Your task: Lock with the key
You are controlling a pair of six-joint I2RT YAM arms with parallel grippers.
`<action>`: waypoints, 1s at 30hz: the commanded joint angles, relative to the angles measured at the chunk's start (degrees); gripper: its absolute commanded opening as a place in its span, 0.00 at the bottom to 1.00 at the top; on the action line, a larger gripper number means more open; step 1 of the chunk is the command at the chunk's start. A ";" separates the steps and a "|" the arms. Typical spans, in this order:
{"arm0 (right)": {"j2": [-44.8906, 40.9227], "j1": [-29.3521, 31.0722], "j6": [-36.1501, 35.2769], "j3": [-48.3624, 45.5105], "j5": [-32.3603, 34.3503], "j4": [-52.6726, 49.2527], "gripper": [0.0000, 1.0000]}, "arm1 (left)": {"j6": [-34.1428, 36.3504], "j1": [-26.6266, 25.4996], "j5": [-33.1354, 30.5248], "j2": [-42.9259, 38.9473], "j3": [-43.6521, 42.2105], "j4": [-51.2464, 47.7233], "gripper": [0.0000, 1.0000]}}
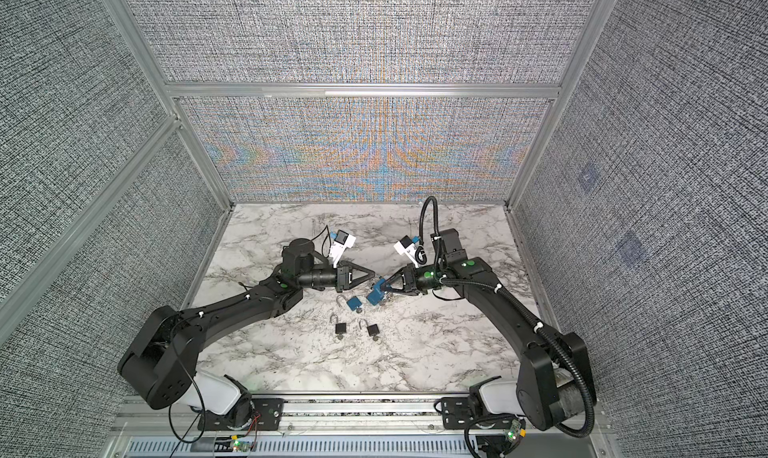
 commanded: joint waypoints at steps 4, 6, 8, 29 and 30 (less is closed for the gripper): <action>0.76 0.01 0.50 1.26 4.59 11.21 0.00 | -0.98 -1.92 9.05 -0.89 -0.65 1.36 0.00; 0.91 -0.06 0.63 1.29 4.70 11.60 0.00 | -1.25 -2.05 9.00 -1.06 -0.92 1.67 0.00; 1.10 -0.09 0.87 1.25 4.91 11.95 0.00 | -1.64 -2.24 8.98 -1.13 -1.03 2.02 0.00; 1.49 -0.15 1.03 0.30 6.84 12.42 0.00 | -2.17 -2.85 7.96 -1.75 -0.08 2.88 0.00; 1.34 -0.15 0.61 0.03 6.84 11.89 0.00 | -2.47 -2.59 8.20 -1.67 0.11 3.32 0.00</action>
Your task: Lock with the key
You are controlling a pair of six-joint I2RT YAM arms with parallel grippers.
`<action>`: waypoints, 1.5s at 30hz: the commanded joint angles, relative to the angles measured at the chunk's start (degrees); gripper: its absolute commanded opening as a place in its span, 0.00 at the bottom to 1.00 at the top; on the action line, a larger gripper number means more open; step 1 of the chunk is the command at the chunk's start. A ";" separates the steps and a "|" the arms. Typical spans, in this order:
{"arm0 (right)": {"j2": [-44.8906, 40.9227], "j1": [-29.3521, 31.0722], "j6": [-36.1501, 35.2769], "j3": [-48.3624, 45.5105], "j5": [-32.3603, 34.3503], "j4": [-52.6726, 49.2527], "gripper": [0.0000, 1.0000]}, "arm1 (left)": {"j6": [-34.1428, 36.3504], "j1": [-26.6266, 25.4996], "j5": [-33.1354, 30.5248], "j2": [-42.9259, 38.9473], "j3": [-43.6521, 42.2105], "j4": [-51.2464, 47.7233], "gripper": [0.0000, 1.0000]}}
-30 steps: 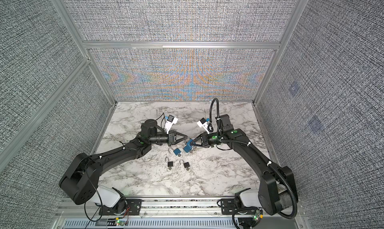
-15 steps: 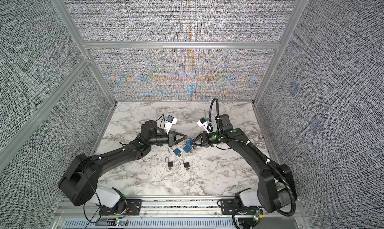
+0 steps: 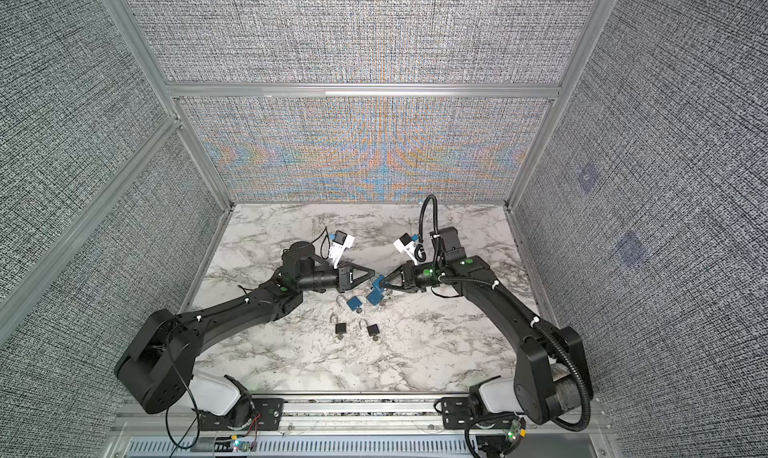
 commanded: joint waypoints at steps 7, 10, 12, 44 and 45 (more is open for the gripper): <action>-1.38 0.25 -2.85 -1.52 5.60 6.90 0.00 | -4.52 2.05 16.40 -1.12 0.51 8.21 0.13; -1.63 0.38 -2.82 -2.02 4.78 7.18 0.00 | -4.76 3.02 17.33 -1.58 0.82 8.29 0.19; -1.67 0.47 -2.84 -2.01 4.49 7.23 0.00 | -4.89 3.28 17.77 -1.65 1.10 8.29 0.23; -1.26 1.56 -2.81 -0.14 4.22 6.90 0.00 | -7.96 3.26 18.95 0.36 0.17 11.72 0.00; -1.24 1.53 -2.72 -0.26 4.38 7.03 0.00 | -8.01 3.28 18.70 0.31 0.06 11.84 0.00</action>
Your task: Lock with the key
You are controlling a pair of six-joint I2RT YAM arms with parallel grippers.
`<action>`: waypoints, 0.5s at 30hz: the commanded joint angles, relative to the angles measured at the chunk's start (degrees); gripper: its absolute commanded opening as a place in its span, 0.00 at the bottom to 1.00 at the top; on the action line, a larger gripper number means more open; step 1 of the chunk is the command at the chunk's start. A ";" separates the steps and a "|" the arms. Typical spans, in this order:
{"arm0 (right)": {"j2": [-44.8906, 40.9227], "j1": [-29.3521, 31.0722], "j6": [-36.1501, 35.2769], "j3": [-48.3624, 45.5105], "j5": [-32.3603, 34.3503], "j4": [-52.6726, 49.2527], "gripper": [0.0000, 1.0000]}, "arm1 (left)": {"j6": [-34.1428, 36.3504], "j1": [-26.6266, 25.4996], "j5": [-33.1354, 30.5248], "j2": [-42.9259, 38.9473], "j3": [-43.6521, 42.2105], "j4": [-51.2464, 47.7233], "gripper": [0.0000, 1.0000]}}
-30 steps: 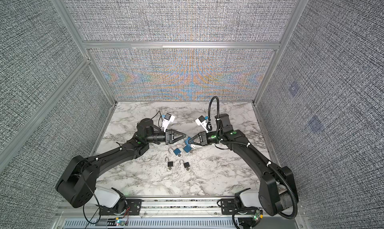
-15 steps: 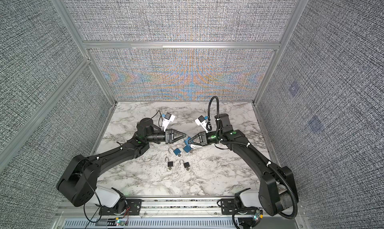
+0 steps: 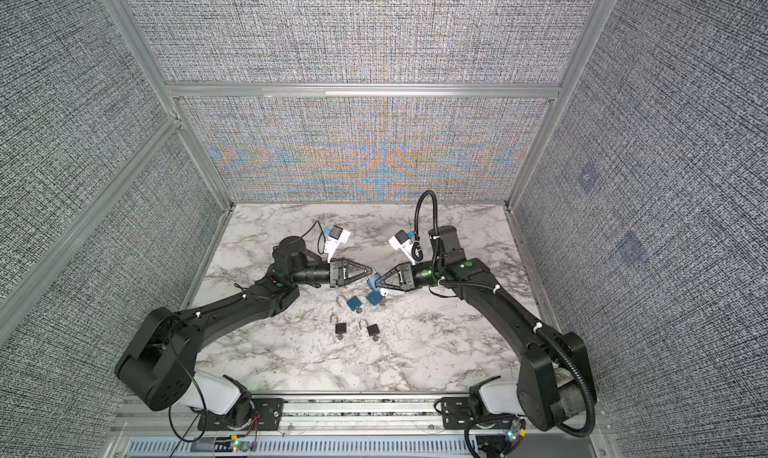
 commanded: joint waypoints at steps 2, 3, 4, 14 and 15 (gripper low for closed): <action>0.22 0.08 2.56 0.49 7.80 2.66 0.00 | 0.45 -0.49 5.06 -0.37 -0.40 4.93 0.00; 0.18 0.10 2.86 0.26 7.80 3.19 0.00 | 0.04 -0.50 4.36 -0.48 -0.60 5.37 0.00; 0.23 0.05 3.16 0.05 7.72 3.76 0.01 | -0.39 -0.52 3.49 -0.47 -0.72 5.69 0.00; -2.69 -0.46 6.14 -4.44 6.26 9.24 0.40 | -5.03 -0.41 -0.91 -0.70 -0.28 9.08 0.00; -3.15 -0.45 6.46 -5.33 6.21 9.54 0.40 | -4.72 -0.41 -1.06 -0.76 0.03 8.31 0.00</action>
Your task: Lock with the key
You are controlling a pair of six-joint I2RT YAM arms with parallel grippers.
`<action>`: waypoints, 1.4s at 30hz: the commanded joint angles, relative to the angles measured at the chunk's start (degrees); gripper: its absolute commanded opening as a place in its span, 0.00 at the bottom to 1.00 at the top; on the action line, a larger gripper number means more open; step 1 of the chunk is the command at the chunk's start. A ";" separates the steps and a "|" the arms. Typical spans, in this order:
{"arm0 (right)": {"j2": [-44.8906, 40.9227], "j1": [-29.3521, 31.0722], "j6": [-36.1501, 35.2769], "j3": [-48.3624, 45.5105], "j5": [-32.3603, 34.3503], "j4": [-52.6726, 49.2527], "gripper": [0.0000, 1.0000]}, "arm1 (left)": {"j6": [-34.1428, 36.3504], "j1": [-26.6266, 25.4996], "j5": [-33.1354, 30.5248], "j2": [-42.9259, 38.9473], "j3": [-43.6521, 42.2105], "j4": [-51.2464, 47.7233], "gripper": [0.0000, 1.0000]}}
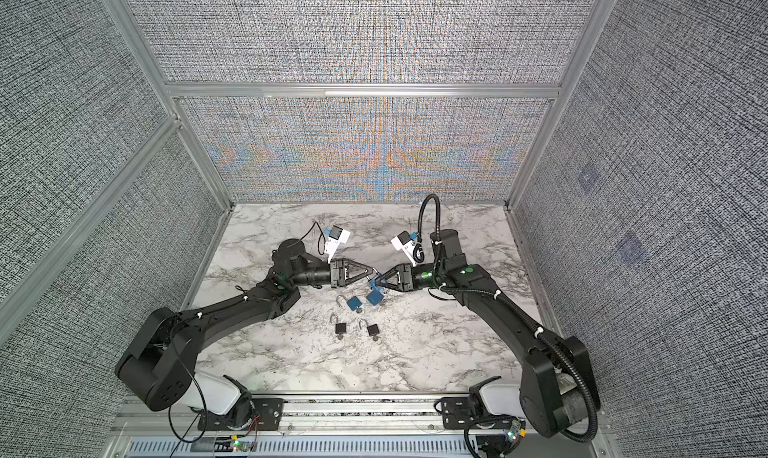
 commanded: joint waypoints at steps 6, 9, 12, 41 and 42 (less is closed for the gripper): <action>-3.02 -0.34 2.89 -3.92 1.80 4.17 0.41 | 0.36 0.22 -0.50 -1.55 1.25 1.70 0.00; -3.85 -0.33 3.43 -4.41 1.60 4.87 0.40 | 0.60 0.33 -0.67 -1.67 1.24 1.35 0.00; -4.29 -0.33 3.60 -4.40 1.51 4.85 0.40 | 0.84 0.51 -0.82 -1.51 1.40 0.75 0.00; -4.59 -0.34 5.67 -5.27 0.63 7.19 0.01 | 1.59 1.30 -3.85 -1.17 1.56 -1.37 0.00; -4.50 -0.33 5.76 -5.32 0.63 7.30 0.00 | 1.60 1.43 -3.97 -1.17 1.51 -1.38 0.00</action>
